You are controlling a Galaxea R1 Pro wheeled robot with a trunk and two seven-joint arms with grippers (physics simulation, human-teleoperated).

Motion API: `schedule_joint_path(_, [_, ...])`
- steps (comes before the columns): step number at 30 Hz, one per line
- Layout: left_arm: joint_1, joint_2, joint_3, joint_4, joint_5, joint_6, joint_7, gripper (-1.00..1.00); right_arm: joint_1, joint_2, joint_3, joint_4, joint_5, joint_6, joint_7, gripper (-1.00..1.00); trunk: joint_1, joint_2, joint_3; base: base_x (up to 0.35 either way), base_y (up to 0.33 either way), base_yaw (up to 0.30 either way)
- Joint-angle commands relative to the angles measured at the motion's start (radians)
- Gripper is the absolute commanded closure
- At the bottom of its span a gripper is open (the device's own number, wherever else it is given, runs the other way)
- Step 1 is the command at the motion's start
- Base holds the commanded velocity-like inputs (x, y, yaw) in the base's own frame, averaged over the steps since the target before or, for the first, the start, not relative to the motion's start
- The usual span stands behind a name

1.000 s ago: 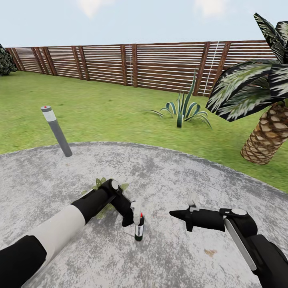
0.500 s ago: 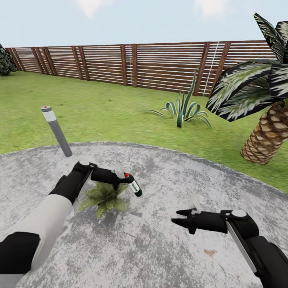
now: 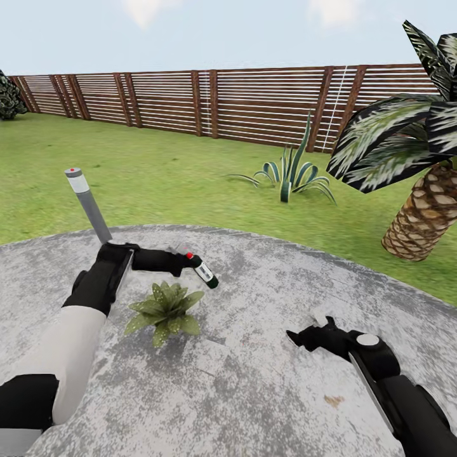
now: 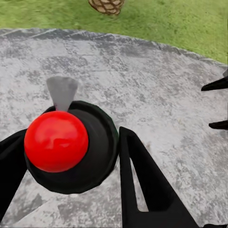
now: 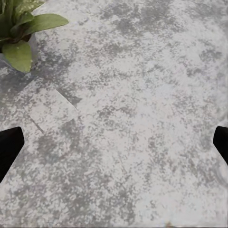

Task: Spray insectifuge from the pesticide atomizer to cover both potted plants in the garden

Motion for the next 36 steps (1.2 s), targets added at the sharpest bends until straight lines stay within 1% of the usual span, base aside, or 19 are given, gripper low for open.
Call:
schedule_joint_path(1, [0.001, 0.0, 0.018, -0.018, -0.004, 0.027, 0.006, 1.0, -0.001, 0.003, 0.0, -0.002, 0.008, 0.003, -0.014, -1.0, 0.0, 0.0, -0.001, 0.0, 0.0, 0.0])
schedule_joint_path(3, [0.004, 0.0, 0.056, -0.066, -0.006, 0.054, 0.038, 1.0, -0.001, 0.005, -0.004, -0.002, -0.004, 0.005, -0.032, -1.0, 0.0, 0.0, -0.001, 0.0, 0.0, 0.0])
schedule_joint_path(4, [0.009, 0.0, 0.076, -0.094, -0.007, 0.065, 0.067, 1.0, -0.001, 0.005, -0.008, -0.001, -0.025, 0.006, -0.038, -1.0, 0.0, 0.0, -0.001, 0.0, 0.0, 0.0])
schedule_joint_path(6, [0.031, 0.0, 0.122, -0.168, -0.008, 0.105, 0.189, 1.0, -0.001, 0.006, -0.012, 0.0, -0.078, 0.005, -0.042, -1.0, 0.0, 0.0, -0.001, 0.0, 0.0, 0.0])
schedule_joint_path(8, [0.047, -0.001, 0.14, -0.214, -0.008, 0.121, 0.284, 1.0, -0.001, 0.006, -0.013, 0.001, -0.102, 0.004, -0.043, -1.0, 0.0, 0.0, -0.001, 0.0, 0.0, 0.0])
schedule_joint_path(10, [0.062, -0.003, 0.15, -0.28, -0.008, 0.142, 0.43, 1.0, -0.001, 0.006, -0.013, 0.0, -0.114, 0.004, -0.044, -1.0, 0.0, 0.0, -0.001, 0.0, 0.0, 0.0])
schedule_joint_path(12, [0.081, -0.005, 0.153, -0.315, -0.008, 0.16, 0.529, 1.0, -0.001, 0.006, -0.013, 0.0, -0.116, 0.004, -0.045, -1.0, 0.0, 0.0, -0.001, 0.0, 0.0, 0.0])
schedule_joint_path(13, [0.092, -0.005, 0.153, -0.322, -0.008, 0.164, 0.573, 1.0, -0.001, 0.006, -0.013, 0.0, -0.116, 0.004, -0.045, -1.0, 0.0, 0.0, -0.001, 0.0, 0.0, 0.0])
schedule_joint_path(14, [0.109, -0.006, 0.153, -0.329, -0.008, 0.167, 0.659, 1.0, -0.001, 0.006, -0.013, 0.0, -0.117, 0.006, -0.045, -1.0, 0.0, 0.0, -0.001, 0.0, 0.0, 0.0])
schedule_joint_path(17, [0.154, -0.017, 0.149, -0.332, -0.004, 0.165, 0.845, 1.0, -0.001, 0.006, -0.013, 0.0, -0.116, 0.01, -0.045, -1.0, 0.0, 0.0, -0.001, 0.0, 0.0, 0.0])
schedule_joint_path(18, [0.212, -0.044, 0.146, -0.334, -0.008, 0.163, 0.975, 1.0, -0.001, 0.006, -0.013, -0.001, -0.116, 0.012, -0.045, -1.0, 0.0, 0.0, -0.001, 0.0, 0.0, 0.0])
schedule_joint_path(20, [0.231, -0.053, 0.145, -0.335, -0.006, 0.163, 1.03, 1.0, -0.001, 0.005, -0.013, -0.002, -0.117, 0.013, -0.044, -1.0, 0.0, 0.0, -0.001, 0.0, 0.0, 0.0])
schedule_joint_path(21, [0.262, -0.056, 0.145, -0.335, -0.001, 0.163, 1.051, 1.0, -0.001, 0.003, -0.017, -0.003, -0.117, 0.013, -0.043, -1.0, 0.0, 0.0, -0.001, 0.0, 0.0, 0.0])
schedule_joint_path(22, [0.282, -0.056, 0.145, -0.336, 0.0, 0.162, 1.051, 1.0, -0.001, 0.001, -0.028, -0.002, -0.118, 0.013, -0.042, -1.0, 0.0, 0.0, -0.001, 0.0, 0.0, 0.0])
schedule_joint_path(23, [0.32, -0.056, 0.144, -0.338, -0.001, 0.162, 1.057, 1.0, -0.001, 0.003, -0.097, -0.002, -0.121, 0.013, -0.042, -1.0, 0.0, 0.0, -0.001, 0.0, 0.0, 0.0])
schedule_joint_path(26, [0.374, -0.055, 0.143, -0.361, -0.001, 0.162, 1.055, 1.0, -0.001, 0.005, -0.152, -0.002, -0.121, 0.013, -0.042, -1.0, 0.0, 0.0, -0.001, 0.0, 0.0, 0.0])
schedule_joint_path(28, [0.425, -0.054, 0.143, -0.389, 0.0, 0.161, 1.053, 1.0, -0.001, 0.006, -0.163, -0.002, -0.121, 0.013, -0.042, -1.0, 0.0, 0.0, -0.001, 0.0, 0.0, -0.011])
schedule_joint_path(31, [0.473, -0.054, 0.143, -0.408, 0.0, 0.161, 1.051, 1.0, -0.001, 0.006, -0.172, -0.003, -0.124, 0.013, -0.043, -1.0, 0.0, 0.0, 0.002, 0.0, 0.0, -0.023])
schedule_joint_path(36, [0.493, -0.055, 0.143, -0.413, 0.002, 0.161, 1.049, 1.0, -0.001, 0.006, -0.174, -0.002, -0.124, 0.013, -0.044, -1.0, 0.0, 0.0, 0.01, 0.0, 0.0, -0.003])
